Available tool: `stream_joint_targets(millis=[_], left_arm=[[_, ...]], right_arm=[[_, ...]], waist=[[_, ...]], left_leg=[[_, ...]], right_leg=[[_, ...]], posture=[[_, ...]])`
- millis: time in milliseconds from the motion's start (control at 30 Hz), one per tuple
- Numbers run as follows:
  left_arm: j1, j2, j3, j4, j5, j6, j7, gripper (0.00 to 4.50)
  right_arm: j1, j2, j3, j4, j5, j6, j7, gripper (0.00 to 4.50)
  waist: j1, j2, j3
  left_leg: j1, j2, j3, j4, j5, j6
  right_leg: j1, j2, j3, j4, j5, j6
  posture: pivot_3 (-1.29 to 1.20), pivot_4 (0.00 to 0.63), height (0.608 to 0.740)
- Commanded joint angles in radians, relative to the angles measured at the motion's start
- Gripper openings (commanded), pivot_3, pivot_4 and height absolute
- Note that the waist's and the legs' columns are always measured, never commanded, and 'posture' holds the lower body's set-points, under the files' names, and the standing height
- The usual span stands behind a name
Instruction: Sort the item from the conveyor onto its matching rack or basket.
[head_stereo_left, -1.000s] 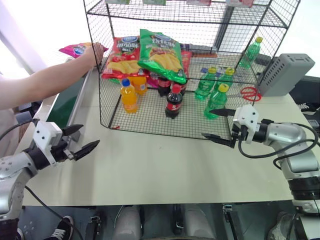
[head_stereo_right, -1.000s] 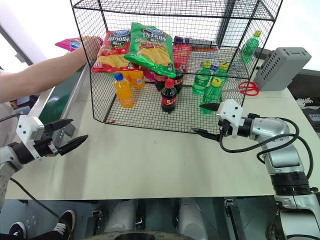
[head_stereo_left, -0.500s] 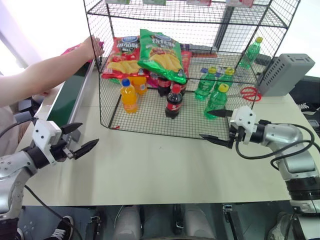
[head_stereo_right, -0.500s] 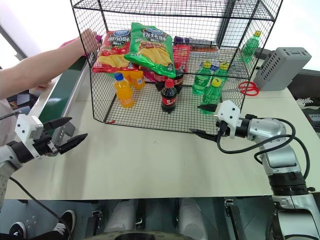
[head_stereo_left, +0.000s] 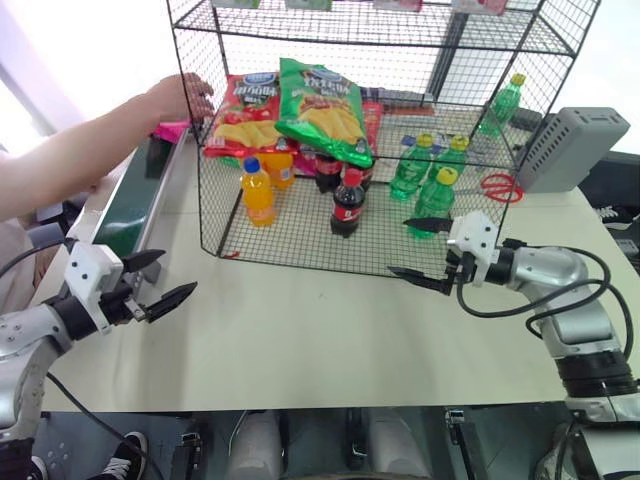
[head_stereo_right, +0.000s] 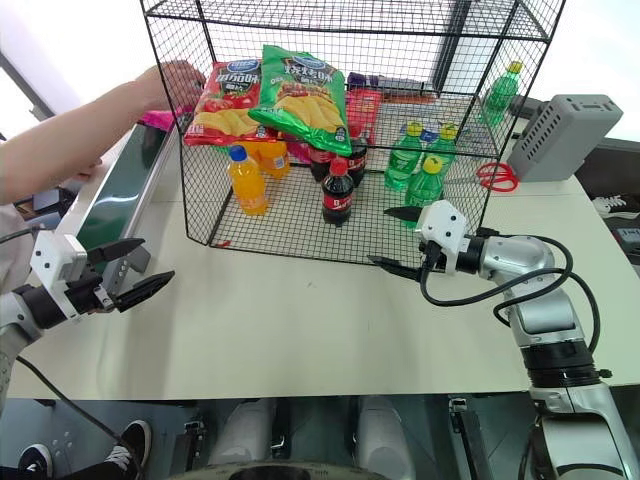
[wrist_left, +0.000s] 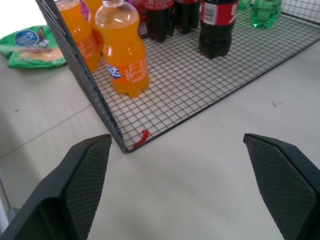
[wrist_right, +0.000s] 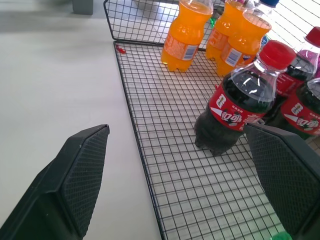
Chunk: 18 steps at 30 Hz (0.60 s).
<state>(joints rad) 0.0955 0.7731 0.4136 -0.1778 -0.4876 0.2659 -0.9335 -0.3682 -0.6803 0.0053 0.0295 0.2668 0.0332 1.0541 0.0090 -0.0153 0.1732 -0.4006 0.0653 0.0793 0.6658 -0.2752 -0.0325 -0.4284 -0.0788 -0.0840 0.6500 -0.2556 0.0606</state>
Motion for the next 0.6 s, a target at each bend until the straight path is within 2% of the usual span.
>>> stream_joint_targets(millis=[33,167,267,367,467,533,600], left_arm=[[0.002,0.004,0.029,-0.018,-0.01,-0.018,-0.003,4.5],[0.009,0.012,0.035,-0.022,-0.007,-0.015,0.003,4.5],[0.044,0.021,0.051,-0.04,-0.001,-0.015,0.0,4.5],[0.098,0.034,0.069,-0.064,0.014,-0.034,-0.014,4.5],[0.158,0.042,0.121,-0.071,0.068,-0.118,-0.014,4.5],[0.174,0.039,0.161,-0.069,0.103,-0.161,0.015,4.5],[0.183,0.036,0.184,-0.049,0.202,-0.266,0.072,4.5]], right_arm=[[-0.038,0.02,-0.001,0.003,-0.001,-0.019,-0.015,4.46],[-0.037,0.021,0.007,-0.021,0.04,0.036,0.026,4.46],[-0.027,0.018,0.001,-0.091,0.162,0.199,0.072,4.46],[-0.017,0.04,0.021,-0.143,0.18,0.222,0.074,4.46],[-0.016,0.086,0.034,-0.191,0.27,0.317,0.079,4.46],[-0.014,0.116,0.059,-0.21,0.264,0.326,0.066,4.46],[-0.02,0.136,0.082,-0.212,0.251,0.325,0.062,4.46]], waist=[[0.0,0.0,0.0],[0.0,0.0,0.0],[0.0,0.0,0.0],[-0.003,0.0,0.0],[-0.006,0.0,0.0],[-0.007,0.0,0.0],[-0.005,0.0,0.0]], left_leg=[[0.0,0.0,0.0,0.0,0.0,0.0],[0.0,0.0,0.0,0.0,0.0,0.0],[0.0,0.0,0.0,0.0,0.0,0.0],[0.0,0.0,0.0,0.0,0.0,0.0],[0.0,0.001,0.0,0.0,0.0,0.0],[0.0,0.001,0.0,0.0,0.0,0.0],[0.0,0.001,0.0,0.0,0.0,0.0]], right_leg=[[0.0,0.0,0.0,0.0,0.0,0.0],[0.0,0.0,0.0,0.0,0.0,0.0],[0.0,0.0,0.0,0.0,0.0,0.0],[0.0,0.0,0.0,0.0,0.0,0.0],[0.0,0.0,0.0,0.0,0.0,0.0],[0.0,0.0,0.0,0.0,0.0,0.0],[0.0,0.0,0.0,0.0,0.0,0.0]], posture=[[0.0,0.15,0.74],[0.0,0.15,0.74],[0.0,0.15,0.74],[0.0,0.15,0.74],[0.0,0.15,0.74],[0.0,0.15,0.74],[0.0,0.15,0.74]])
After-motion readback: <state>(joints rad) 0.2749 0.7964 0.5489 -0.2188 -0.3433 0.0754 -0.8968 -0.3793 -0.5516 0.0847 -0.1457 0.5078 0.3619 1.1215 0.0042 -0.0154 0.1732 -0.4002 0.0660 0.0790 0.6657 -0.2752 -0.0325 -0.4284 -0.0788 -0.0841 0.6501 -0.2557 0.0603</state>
